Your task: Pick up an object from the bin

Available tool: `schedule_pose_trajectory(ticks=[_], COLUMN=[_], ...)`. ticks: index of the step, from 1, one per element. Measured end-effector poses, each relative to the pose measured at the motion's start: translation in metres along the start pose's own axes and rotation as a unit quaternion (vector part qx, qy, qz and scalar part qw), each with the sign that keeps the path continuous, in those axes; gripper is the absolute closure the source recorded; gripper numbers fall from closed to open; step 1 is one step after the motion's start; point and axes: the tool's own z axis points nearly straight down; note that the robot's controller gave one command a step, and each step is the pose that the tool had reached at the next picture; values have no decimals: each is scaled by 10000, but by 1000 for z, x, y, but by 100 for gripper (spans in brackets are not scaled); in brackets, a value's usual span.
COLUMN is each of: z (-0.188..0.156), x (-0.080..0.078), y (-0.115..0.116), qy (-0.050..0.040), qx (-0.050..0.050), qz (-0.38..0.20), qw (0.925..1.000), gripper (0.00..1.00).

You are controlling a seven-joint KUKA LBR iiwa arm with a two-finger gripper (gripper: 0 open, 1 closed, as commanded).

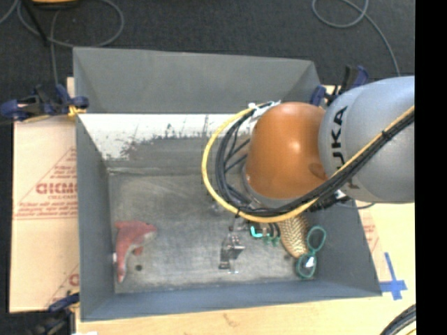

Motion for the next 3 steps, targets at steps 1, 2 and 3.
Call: schedule_pose_trajectory(ticks=[1, 2, 3], z=[-3, 74, 104], x=[-2, -19, -21], y=[0, 69, 90], qy=[-37, -61, -16], qx=[-3, -12, 3], qz=[13, 61, -48], qw=[10000, 10000, 10000], gripper=[0, 0, 0])
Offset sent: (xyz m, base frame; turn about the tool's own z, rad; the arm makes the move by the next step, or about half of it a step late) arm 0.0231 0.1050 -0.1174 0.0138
